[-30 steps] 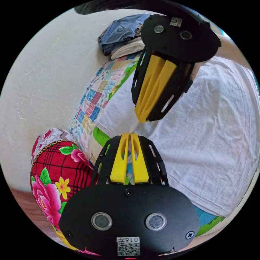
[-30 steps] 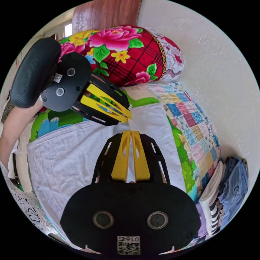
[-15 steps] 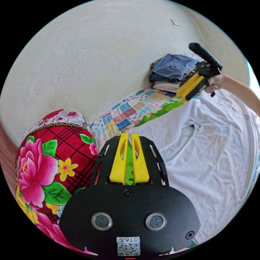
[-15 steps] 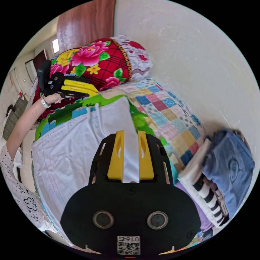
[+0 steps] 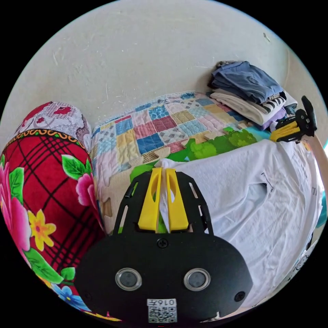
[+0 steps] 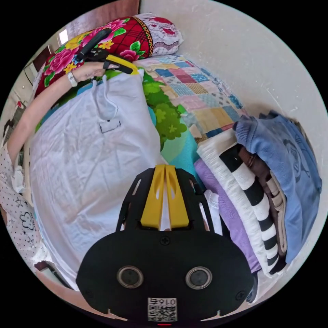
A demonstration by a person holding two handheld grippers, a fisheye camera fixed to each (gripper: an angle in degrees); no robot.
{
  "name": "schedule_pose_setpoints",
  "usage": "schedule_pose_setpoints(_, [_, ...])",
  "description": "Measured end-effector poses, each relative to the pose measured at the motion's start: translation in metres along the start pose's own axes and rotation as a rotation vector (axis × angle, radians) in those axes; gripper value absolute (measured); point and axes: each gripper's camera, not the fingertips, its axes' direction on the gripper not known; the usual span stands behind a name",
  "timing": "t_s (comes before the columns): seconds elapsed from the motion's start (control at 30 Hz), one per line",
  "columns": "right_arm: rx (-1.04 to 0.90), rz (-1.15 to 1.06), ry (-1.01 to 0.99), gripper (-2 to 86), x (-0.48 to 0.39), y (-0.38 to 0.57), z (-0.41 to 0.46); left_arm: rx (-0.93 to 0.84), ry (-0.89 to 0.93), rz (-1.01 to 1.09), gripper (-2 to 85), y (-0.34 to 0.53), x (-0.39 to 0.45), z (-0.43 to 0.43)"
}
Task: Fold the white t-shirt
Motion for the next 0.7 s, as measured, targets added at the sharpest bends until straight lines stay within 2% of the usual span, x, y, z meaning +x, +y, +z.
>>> schedule_pose_setpoints(0.07, [0.107,0.086,0.157,-0.3,0.003,0.024,-0.023,0.014,-0.008,-0.045,0.4,0.006,-0.003,-0.004])
schedule_pose_setpoints(0.13, [0.126,0.134,0.194,-0.3,0.005,0.041,-0.031,-0.005,0.021,-0.099,1.3,0.010,-0.005,0.000])
schedule_pose_setpoints(0.23, [0.083,0.176,0.132,-0.3,0.006,0.069,-0.033,-0.019,0.038,-0.191,5.2,0.014,-0.004,-0.005])
schedule_pose_setpoints(0.3, [0.165,0.242,0.155,-0.1,0.009,0.097,-0.054,0.036,0.000,-0.247,6.6,0.017,-0.002,-0.031])
schedule_pose_setpoints(0.37, [0.270,0.314,0.078,0.6,0.017,0.149,-0.093,0.056,-0.072,-0.203,7.2,0.016,0.015,-0.055])
schedule_pose_setpoints(0.43, [0.294,0.315,0.030,1.9,0.016,0.196,-0.121,0.079,-0.062,-0.091,7.9,0.015,0.050,-0.078])
schedule_pose_setpoints(0.53, [0.235,0.302,0.049,5.7,0.000,0.283,-0.159,0.111,0.239,0.089,10.0,0.022,0.141,-0.112])
schedule_pose_setpoints(0.6, [0.188,0.322,0.074,7.2,-0.014,0.338,-0.177,0.135,0.510,0.269,10.9,0.042,0.243,-0.143])
schedule_pose_setpoints(0.63, [0.147,0.344,0.080,7.6,-0.024,0.374,-0.186,0.137,0.560,0.319,11.0,0.049,0.271,-0.150])
schedule_pose_setpoints(0.7, [0.103,0.394,0.056,7.4,-0.040,0.427,-0.199,0.155,0.697,0.519,10.7,0.082,0.382,-0.179])
